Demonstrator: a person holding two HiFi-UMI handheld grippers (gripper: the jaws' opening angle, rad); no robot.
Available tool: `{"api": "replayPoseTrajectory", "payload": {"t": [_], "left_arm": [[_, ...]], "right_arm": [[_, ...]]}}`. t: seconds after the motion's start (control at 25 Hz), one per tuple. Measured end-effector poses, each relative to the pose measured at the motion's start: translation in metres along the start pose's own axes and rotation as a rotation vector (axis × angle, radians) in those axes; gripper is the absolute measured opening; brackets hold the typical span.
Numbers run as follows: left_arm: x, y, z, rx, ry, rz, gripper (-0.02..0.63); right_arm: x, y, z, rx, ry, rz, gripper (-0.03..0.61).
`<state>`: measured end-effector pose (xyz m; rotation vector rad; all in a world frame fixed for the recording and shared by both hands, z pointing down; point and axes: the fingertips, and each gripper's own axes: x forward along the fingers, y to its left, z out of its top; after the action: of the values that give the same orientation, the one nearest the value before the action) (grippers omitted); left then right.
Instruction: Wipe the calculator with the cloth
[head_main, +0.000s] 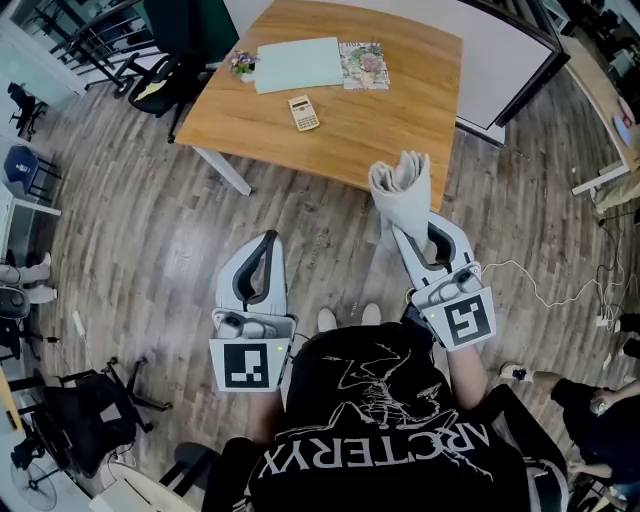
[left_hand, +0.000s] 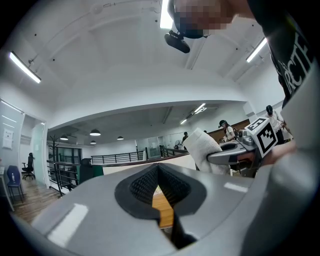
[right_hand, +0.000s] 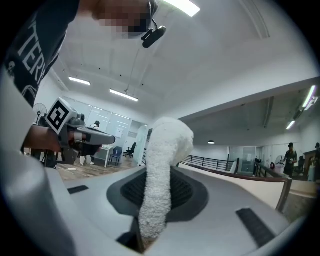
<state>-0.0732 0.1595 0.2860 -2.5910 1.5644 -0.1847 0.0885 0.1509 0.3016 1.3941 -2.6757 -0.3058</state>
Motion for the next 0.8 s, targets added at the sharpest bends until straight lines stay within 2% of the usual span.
{"api": "replayPoseTrajectory", "payload": {"t": [0.56,0.8], "left_arm": [[0.025,-0.019,-0.002,0.005,0.010,0.026,0.009],[0.034,-0.034,-0.007,0.001,0.012,0.068,0.009]], "right_arm": [[0.001,-0.024,-0.011,-0.016,-0.006,0.038,0.087],[-0.002,-0.041,-0.019,-0.010,-0.023,0.071,0.087]]}}
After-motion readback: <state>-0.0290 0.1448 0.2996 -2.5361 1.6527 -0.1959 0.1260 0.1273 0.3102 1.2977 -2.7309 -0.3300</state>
